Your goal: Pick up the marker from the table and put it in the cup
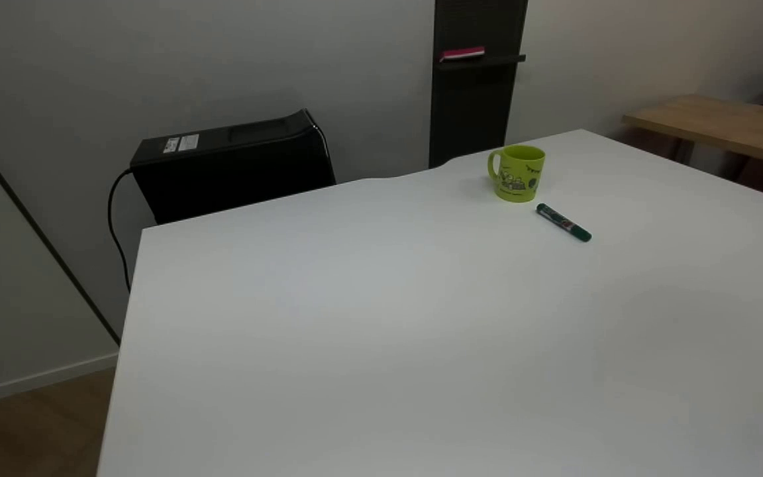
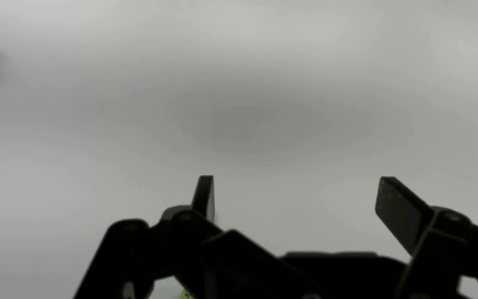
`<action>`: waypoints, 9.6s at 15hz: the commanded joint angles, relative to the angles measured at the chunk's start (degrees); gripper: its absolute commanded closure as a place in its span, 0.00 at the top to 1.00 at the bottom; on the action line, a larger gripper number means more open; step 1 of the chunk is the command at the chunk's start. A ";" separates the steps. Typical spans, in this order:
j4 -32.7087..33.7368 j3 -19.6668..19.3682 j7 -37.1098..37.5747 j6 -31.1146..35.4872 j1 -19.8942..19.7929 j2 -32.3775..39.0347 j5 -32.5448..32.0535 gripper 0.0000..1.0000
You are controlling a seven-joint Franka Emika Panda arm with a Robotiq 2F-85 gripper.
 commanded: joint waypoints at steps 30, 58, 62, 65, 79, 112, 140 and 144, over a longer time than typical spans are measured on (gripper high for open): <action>25.04 -6.78 -6.38 8.68 -6.27 33.00 2.53 1.00; 46.62 -2.66 -12.23 3.15 -6.91 57.50 6.06 1.00; 46.07 -2.83 -11.28 4.11 -6.22 58.54 5.08 1.00; 45.56 -3.23 -10.92 5.90 -6.06 59.09 4.03 1.00; 44.18 -3.16 -11.46 9.63 -6.83 59.71 3.03 1.00; 47.86 -5.24 -2.58 22.04 -3.47 70.40 1.84 0.44; 71.31 -7.03 2.42 -14.07 -8.31 71.32 4.70 0.03; 77.68 -6.99 2.41 -19.46 -9.50 72.19 5.57 0.03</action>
